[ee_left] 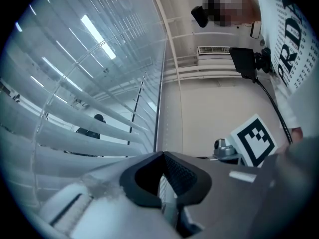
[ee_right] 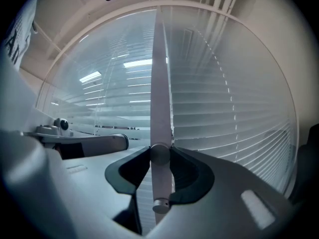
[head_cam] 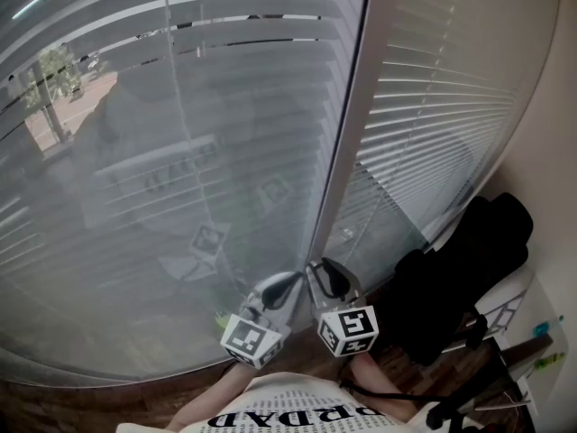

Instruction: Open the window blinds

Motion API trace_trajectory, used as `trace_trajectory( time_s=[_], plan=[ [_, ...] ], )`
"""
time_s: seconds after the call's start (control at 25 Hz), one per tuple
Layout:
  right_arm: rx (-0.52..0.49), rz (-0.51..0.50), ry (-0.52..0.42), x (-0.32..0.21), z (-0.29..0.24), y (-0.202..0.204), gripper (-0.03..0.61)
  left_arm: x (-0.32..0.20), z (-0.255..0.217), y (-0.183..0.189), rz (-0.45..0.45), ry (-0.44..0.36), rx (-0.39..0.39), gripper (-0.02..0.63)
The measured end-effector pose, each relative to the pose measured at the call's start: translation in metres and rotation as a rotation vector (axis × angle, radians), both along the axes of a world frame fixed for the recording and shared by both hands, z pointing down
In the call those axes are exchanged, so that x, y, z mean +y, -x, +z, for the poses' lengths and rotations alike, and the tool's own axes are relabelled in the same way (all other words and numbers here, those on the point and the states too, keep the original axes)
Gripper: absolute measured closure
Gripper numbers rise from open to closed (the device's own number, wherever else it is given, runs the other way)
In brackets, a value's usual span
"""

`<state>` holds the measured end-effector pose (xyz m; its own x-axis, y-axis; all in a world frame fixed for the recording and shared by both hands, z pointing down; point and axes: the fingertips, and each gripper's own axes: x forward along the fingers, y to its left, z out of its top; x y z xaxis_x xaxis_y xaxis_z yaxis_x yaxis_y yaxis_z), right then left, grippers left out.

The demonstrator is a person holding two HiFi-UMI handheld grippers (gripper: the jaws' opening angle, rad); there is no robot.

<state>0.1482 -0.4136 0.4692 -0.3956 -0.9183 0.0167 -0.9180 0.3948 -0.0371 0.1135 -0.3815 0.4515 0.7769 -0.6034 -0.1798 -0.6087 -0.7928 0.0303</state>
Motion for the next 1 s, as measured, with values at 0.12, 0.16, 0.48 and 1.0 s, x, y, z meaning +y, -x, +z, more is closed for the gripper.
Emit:
trace_trajectory(
  time_s=[0.12, 0.16, 0.48, 1.0],
  plan=[
    [-0.040, 0.002, 0.013, 0.000, 0.000, -0.001, 0.445, -0.001, 0.004, 0.000, 0.003, -0.010, -0.021, 0.621],
    [-0.046, 0.002, 0.016, -0.001, 0.000, -0.001, 0.445, -0.001, 0.004, 0.000, 0.003, -0.006, -0.020, 0.621],
    [-0.024, -0.008, 0.010, -0.001, 0.000, -0.001, 0.443, 0.000, -0.007, -0.001, -0.004, 0.020, 0.046, 0.621],
    [0.852, 0.000, -0.245, 0.011, -0.005, 0.015, 0.425, -0.002, 0.003, -0.002, 0.009, 0.014, -0.007, 0.621]
  ],
)
